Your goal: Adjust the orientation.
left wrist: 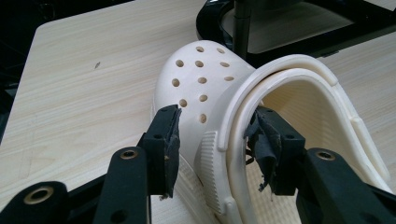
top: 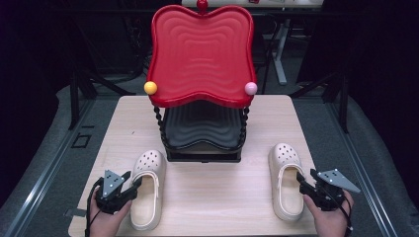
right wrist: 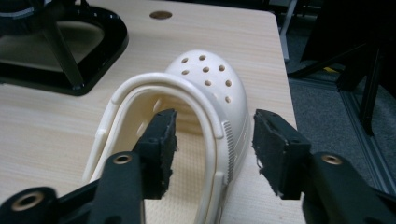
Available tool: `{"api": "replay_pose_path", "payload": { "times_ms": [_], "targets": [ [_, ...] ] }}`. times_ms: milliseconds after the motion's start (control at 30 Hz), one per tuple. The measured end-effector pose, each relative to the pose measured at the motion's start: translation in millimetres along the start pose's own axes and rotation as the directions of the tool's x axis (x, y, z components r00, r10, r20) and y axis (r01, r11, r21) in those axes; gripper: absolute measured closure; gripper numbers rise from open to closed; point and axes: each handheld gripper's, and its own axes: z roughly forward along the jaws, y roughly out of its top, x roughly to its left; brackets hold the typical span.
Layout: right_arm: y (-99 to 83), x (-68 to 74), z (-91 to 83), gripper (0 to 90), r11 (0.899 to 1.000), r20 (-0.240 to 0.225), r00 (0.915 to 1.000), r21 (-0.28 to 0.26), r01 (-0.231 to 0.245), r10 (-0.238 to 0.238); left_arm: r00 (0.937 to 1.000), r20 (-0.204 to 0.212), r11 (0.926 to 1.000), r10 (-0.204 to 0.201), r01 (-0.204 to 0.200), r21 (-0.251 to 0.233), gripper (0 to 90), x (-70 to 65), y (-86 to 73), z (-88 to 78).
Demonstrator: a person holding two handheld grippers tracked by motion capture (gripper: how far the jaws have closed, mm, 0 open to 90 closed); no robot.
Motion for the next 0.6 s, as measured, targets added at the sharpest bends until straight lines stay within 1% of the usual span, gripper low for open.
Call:
{"api": "replay_pose_path", "payload": {
  "times_ms": [133, 200, 267, 300, 333, 433, 533, 600],
  "targets": [
    [2.0, 5.2, 3.3, 58.2, 0.997, 0.017, 0.9975, 0.046, 0.068, -0.069, 1.0, 0.001, 1.0, 0.0, 0.0, -0.004, 53.4, -0.6, -0.1, 0.1],
    [3.0, 8.0, 5.0, 64.4, 0.993, 0.03, 0.9939, 0.059, 0.105, -0.106, 1.0, 0.003, 1.0, -0.003, 0.003, -0.005, 53.4, -0.9, 0.1, 0.2],
    [4.4, 10.2, 5.7, 68.7, 0.989, 0.037, 0.99, 0.071, 0.133, -0.136, 1.0, 0.003, 1.0, 0.0, 0.0, -0.003, 53.4, -0.9, 0.2, 0.2],
    [5.4, 10.9, 5.8, 70.5, 0.985, 0.051, 0.9863, 0.083, 0.152, -0.157, 1.0, 0.004, 1.0, -0.002, 0.002, -0.003, 53.4, -1.2, 0.2, 0.4],
    [6.5, 11.6, 6.1, 71.4, 0.982, 0.055, 0.9842, 0.092, 0.163, -0.168, 1.0, 0.004, 1.0, 0.002, -0.002, -0.002, 53.4, -1.3, 0.2, 0.6],
    [9.2, 11.4, 6.6, 73.3, 0.98, 0.057, 0.9823, 0.098, 0.172, -0.178, 1.0, 0.006, 1.0, -0.001, 0.001, -0.005, 53.1, -2.2, 0.1, 1.0],
    [9.7, 12.4, 6.3, 70.7, 0.98, 0.054, 0.9822, 0.092, 0.174, -0.18, 1.0, 0.006, 1.0, 0.0, 0.001, -0.004, 52.9, -1.8, 0.1, 0.9],
    [9.7, 14.8, 4.5, 70.5, 0.98, 0.056, 0.9802, 0.068, 0.186, -0.19, 1.0, 0.006, 1.0, -0.003, 0.003, -0.004, 52.9, -1.6, -0.1, 0.9]
  ]
}}
